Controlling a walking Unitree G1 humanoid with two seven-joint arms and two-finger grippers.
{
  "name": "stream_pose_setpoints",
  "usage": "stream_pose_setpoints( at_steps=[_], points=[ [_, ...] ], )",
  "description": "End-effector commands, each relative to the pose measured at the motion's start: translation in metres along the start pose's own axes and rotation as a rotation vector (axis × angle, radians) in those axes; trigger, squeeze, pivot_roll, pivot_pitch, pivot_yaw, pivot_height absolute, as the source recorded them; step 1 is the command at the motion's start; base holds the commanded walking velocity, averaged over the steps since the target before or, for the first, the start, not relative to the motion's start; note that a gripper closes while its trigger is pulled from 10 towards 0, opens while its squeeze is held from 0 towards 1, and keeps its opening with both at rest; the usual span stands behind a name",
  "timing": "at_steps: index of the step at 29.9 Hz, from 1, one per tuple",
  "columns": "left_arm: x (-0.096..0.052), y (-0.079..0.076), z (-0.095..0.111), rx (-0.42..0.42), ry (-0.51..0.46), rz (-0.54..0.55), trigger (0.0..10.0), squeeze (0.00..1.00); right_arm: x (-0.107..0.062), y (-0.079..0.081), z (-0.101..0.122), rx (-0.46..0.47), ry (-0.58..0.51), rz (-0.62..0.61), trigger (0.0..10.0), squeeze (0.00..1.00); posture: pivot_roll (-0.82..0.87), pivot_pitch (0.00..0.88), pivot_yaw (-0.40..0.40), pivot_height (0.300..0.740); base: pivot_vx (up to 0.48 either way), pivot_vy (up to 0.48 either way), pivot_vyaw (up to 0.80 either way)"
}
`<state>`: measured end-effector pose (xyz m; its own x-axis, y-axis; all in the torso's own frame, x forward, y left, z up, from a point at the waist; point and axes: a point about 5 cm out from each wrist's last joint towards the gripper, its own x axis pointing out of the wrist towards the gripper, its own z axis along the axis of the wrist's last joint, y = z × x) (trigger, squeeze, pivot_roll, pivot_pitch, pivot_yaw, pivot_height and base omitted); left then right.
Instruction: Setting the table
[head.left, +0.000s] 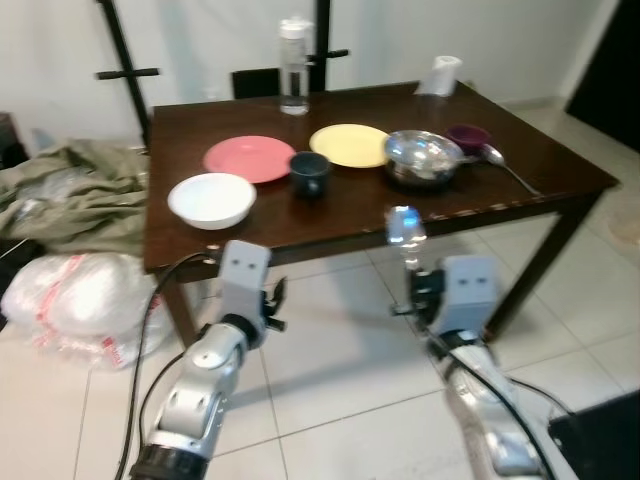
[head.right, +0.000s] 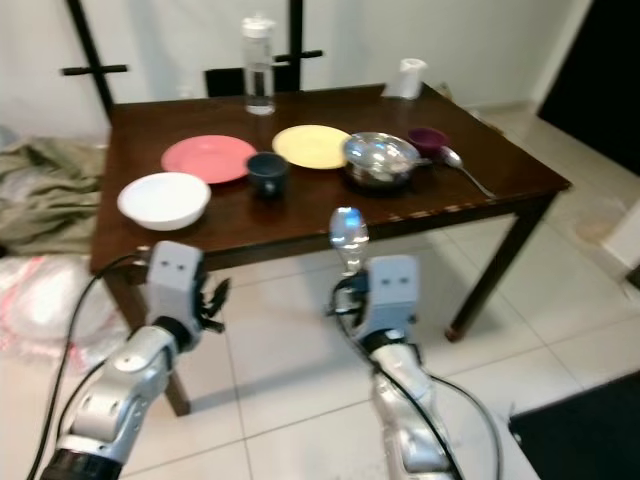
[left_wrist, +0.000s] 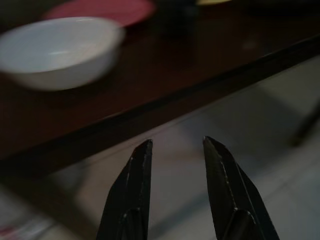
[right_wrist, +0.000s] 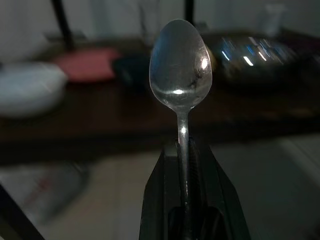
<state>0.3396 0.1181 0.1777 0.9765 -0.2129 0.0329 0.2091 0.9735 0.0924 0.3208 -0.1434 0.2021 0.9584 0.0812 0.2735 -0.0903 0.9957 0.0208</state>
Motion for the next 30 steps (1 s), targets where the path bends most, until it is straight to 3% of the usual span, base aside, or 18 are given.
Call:
stream_pose_setpoints(
  at_steps=[1, 2, 7, 30],
  points=[
    [0.001, -0.002, -0.002, 0.013, 0.0, 0.006, 10.0, 0.0, -0.002, -0.004, 0.004, 0.017, -0.025, -0.019, 10.0, 0.0, 0.01, 0.118, 0.058, 0.74, 0.0, 0.0, 0.52],
    [0.003, 0.002, 0.002, 0.038, -0.027, 0.041, 10.0, 0.0, 0.003, -0.01, 0.021, 0.071, -0.099, -0.052, 10.0, 0.0, 0.01, 0.117, 0.059, 0.74, 0.48, 0.0, 0.0],
    [0.006, 0.006, 0.005, 0.039, -0.038, 0.07, 10.0, 0.0, 0.005, -0.012, 0.033, 0.102, -0.157, -0.067, 10.0, 0.0, 0.0, 0.117, 0.059, 0.74, 0.48, 0.0, 0.0],
    [0.007, 0.004, 0.006, 0.071, -0.064, 0.058, 10.0, 0.0, 0.005, -0.013, 0.029, 0.078, -0.14, -0.057, 10.0, 0.0, 0.01, 0.112, 0.063, 0.74, 0.48, 0.0, 0.0]
  ],
)
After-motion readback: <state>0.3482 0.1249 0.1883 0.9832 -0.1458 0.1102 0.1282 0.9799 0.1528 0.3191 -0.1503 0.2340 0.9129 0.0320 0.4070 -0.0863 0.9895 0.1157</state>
